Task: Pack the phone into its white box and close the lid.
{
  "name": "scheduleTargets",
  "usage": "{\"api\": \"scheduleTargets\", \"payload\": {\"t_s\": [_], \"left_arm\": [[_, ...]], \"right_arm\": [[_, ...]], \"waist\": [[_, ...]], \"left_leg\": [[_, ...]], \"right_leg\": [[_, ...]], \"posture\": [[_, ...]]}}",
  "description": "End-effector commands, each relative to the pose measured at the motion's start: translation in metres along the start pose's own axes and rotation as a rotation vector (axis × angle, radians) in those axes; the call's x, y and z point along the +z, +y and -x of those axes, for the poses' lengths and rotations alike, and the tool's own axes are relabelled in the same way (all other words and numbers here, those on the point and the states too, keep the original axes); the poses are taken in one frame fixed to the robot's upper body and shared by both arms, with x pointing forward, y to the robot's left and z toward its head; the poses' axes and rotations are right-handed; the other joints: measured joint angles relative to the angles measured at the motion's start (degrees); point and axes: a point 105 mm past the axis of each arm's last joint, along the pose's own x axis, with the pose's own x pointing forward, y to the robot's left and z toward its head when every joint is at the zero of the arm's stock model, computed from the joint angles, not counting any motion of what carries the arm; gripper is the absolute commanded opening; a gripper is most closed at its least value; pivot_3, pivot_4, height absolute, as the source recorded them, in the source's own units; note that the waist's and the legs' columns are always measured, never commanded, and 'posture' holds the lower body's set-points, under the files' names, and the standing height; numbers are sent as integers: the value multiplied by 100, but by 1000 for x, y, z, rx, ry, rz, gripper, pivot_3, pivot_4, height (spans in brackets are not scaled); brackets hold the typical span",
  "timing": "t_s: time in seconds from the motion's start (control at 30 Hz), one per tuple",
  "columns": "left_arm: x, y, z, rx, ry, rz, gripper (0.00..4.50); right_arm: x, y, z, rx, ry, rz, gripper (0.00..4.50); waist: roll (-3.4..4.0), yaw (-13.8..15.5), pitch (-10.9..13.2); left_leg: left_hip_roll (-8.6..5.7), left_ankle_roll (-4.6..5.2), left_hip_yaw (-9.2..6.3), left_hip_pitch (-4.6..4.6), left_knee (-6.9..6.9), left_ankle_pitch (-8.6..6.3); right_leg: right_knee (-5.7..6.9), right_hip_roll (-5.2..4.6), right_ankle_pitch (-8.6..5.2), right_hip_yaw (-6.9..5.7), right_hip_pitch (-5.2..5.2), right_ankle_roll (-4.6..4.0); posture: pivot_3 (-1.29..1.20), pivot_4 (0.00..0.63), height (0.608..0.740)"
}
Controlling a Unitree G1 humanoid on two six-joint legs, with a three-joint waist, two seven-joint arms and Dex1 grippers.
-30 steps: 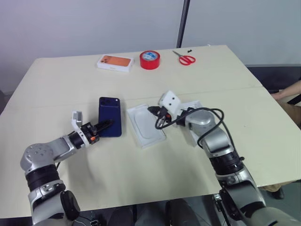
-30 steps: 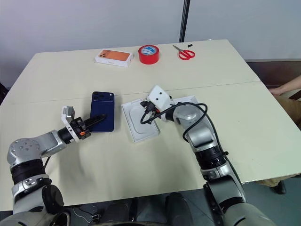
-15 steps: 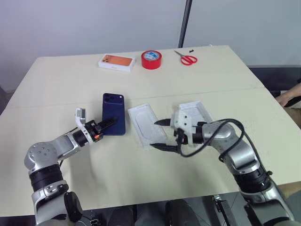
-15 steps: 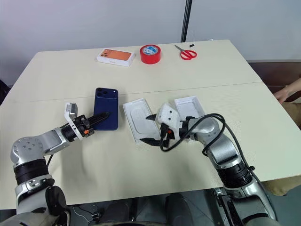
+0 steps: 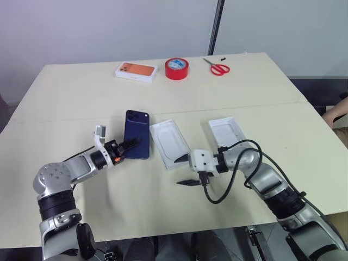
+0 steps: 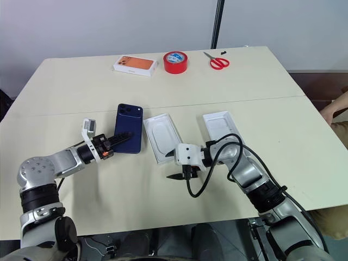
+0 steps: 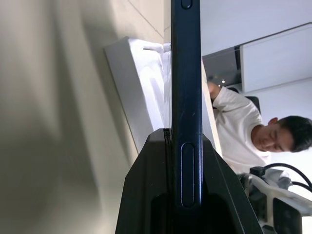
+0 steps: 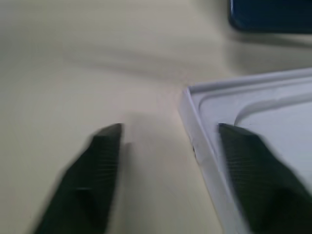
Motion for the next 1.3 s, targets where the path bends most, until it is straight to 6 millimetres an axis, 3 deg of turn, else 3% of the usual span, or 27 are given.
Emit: {"api": "scheduleTargets", "payload": {"t_s": [0.03,0.27,0.4,0.43,0.6,0.8,0.9,1.1,1.2,1.3], "left_arm": [[5,-14,4,-53,-26,-29,0],[4,-14,7,-50,-31,-21,0],[4,-16,4,-56,-31,-17,0],[4,-16,4,-57,-31,-16,0],[5,-16,4,-58,-30,-12,0],[10,-19,3,-69,-51,-7,0],[11,-25,-1,-96,-60,2,0],[9,-35,-11,-136,-67,29,0],[4,-35,-15,-133,-59,34,0],[-4,-33,-20,-130,-33,53,0]], "right_arm": [[6,-7,2,-24,-19,24,2159],[5,-10,2,-23,-20,22,2159],[5,-13,-2,-42,-23,18,297],[5,-13,-3,-45,-24,18,26],[18,-17,-5,-66,-80,-7,26],[28,-38,-18,-187,-73,-3,26],[36,-33,-27,-178,-88,0,26],[31,-23,-35,-157,-68,-9,26],[30,-23,-31,-162,-77,-40,954],[30,-23,-16,-184,-87,-40,2439]], "waist": [[0,0,0],[0,5,0],[0,2,0],[0,1,0],[0,0,0],[0,-18,0],[0,-8,0],[0,11,0],[0,-8,0],[0,-13,0]], "left_leg": [[0,0,0,0,0,0],[1,0,-1,0,1,0],[1,0,-1,0,2,0],[1,0,-2,0,2,0],[1,-1,-2,0,4,0],[1,-2,-3,0,4,1],[2,-3,-4,0,3,1],[-2,-2,-5,-1,8,1],[-2,-2,-5,0,8,1],[0,-2,-6,0,6,1]], "right_leg": [[0,0,0,0,0,0],[-1,-1,0,-1,2,0],[-2,0,0,-2,3,0],[-2,0,0,-2,3,0],[-2,-1,0,-2,4,0],[0,2,0,-3,2,-1],[0,2,0,-3,1,-1],[-1,-3,1,-5,5,0],[-1,-2,1,-5,5,0],[0,2,1,-5,4,0]], "posture": [[0,150,740],[0,150,740],[0,150,740],[0,150,740],[0,150,740],[0,150,740],[0,150,740],[0,150,740],[0,150,740],[0,150,740]]}}
